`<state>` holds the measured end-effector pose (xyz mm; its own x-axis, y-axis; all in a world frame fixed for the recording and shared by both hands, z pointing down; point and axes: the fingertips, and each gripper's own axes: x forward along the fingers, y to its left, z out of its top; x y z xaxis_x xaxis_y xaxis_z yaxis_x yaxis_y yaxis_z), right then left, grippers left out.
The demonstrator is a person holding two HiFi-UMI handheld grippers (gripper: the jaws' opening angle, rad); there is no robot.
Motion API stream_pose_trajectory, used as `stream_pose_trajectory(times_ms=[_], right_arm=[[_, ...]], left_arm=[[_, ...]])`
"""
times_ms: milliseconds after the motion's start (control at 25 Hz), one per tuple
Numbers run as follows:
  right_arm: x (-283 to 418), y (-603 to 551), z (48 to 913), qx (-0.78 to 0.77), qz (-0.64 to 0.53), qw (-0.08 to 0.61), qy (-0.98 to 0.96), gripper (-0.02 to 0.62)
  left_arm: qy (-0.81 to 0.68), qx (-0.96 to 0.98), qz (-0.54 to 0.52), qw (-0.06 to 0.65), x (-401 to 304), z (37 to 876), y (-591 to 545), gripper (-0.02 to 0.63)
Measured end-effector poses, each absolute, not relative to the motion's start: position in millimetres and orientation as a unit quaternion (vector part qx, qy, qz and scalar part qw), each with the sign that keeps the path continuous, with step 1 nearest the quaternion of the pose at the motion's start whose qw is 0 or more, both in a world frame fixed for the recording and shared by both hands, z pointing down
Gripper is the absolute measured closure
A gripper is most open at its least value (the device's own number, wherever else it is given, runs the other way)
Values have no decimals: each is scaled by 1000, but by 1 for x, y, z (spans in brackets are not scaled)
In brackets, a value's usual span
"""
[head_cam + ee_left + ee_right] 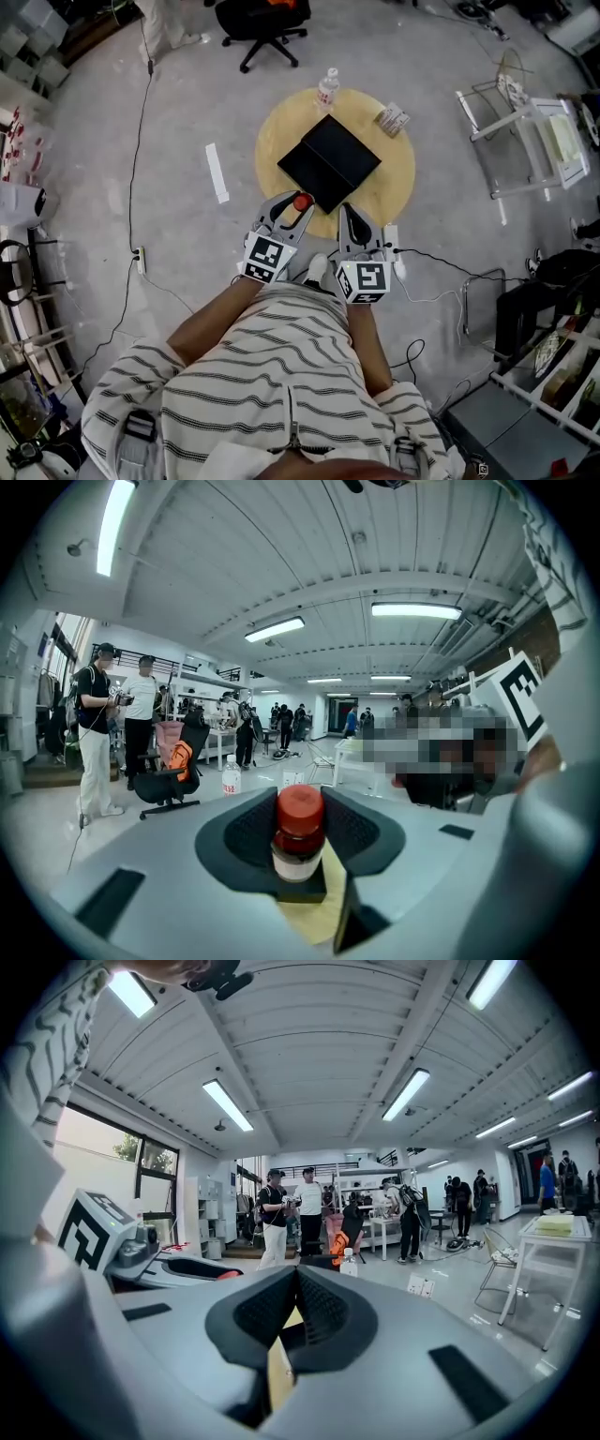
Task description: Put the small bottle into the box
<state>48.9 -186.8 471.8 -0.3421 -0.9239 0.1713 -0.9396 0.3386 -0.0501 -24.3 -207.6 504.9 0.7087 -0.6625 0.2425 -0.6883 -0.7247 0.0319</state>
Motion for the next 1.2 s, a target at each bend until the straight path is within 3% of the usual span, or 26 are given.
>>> stream_pose_trajectory(times_ms=[1200], right_arm=[[86, -205, 514, 543, 117, 71, -829, 586]], left_arm=[[-384, 898, 188, 99, 25, 590, -270, 453]])
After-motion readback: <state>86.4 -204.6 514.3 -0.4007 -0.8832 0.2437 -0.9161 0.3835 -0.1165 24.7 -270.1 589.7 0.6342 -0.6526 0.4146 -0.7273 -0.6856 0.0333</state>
